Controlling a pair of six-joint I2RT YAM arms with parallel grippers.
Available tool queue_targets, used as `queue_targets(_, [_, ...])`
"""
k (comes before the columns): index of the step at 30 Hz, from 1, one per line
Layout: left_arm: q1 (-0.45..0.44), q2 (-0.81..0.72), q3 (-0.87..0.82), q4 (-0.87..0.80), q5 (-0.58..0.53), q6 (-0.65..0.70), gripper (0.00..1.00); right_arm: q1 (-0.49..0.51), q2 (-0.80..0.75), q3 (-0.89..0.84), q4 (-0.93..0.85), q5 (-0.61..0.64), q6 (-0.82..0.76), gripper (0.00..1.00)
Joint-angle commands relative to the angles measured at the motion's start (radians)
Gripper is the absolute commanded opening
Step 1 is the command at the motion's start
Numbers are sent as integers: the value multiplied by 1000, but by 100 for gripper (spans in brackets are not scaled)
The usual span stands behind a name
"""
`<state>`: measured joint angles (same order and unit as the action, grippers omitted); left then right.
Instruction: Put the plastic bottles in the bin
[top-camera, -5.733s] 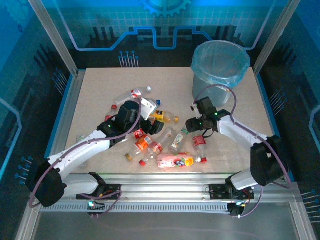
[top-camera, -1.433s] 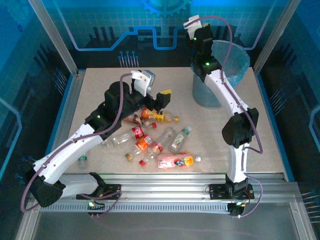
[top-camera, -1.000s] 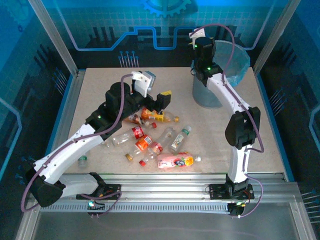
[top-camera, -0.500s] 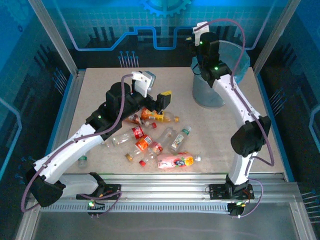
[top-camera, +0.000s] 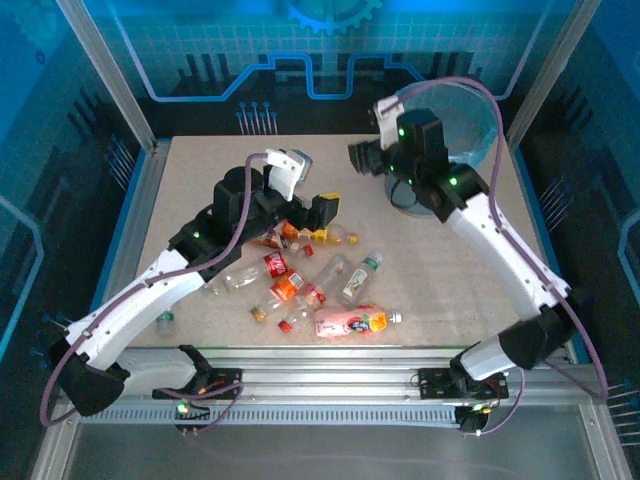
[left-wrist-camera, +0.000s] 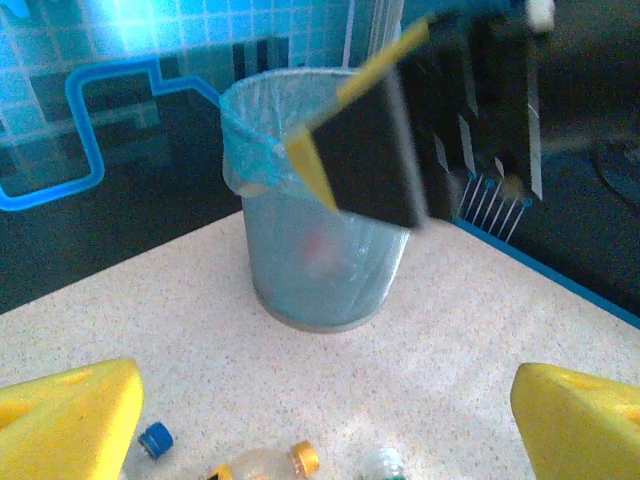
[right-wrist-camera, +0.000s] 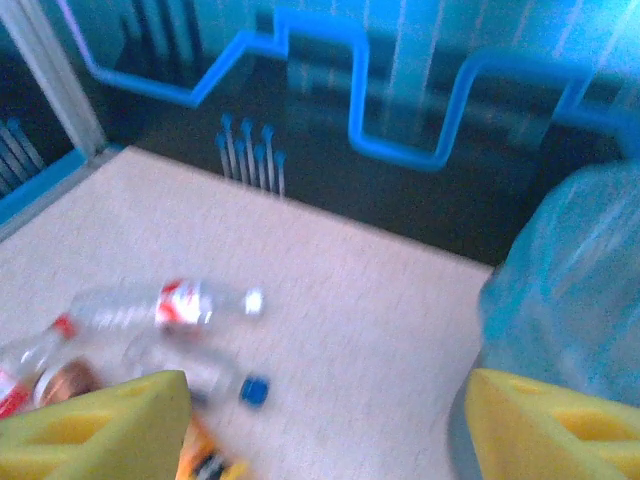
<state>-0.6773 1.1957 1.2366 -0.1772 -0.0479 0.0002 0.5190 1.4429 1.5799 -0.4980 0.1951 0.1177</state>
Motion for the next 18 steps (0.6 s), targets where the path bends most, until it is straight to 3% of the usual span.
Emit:
queue_targets(1, [-7, -36, -38, -50, 29, 13, 95, 22, -95, -167, -100, -133, 83, 74])
queue_targets(5, [-7, -43, -83, -76, 48, 23, 94, 24, -218, -370, -145, -172, 175, 74])
queue_targets(10, [-25, -47, -157, -64, 106, 34, 93, 22, -386, -609, -210, -155, 483, 71])
queue_targets(18, [-295, -21, -269, -31, 112, 366, 95, 24, -689, -992, -186, -199, 916, 59])
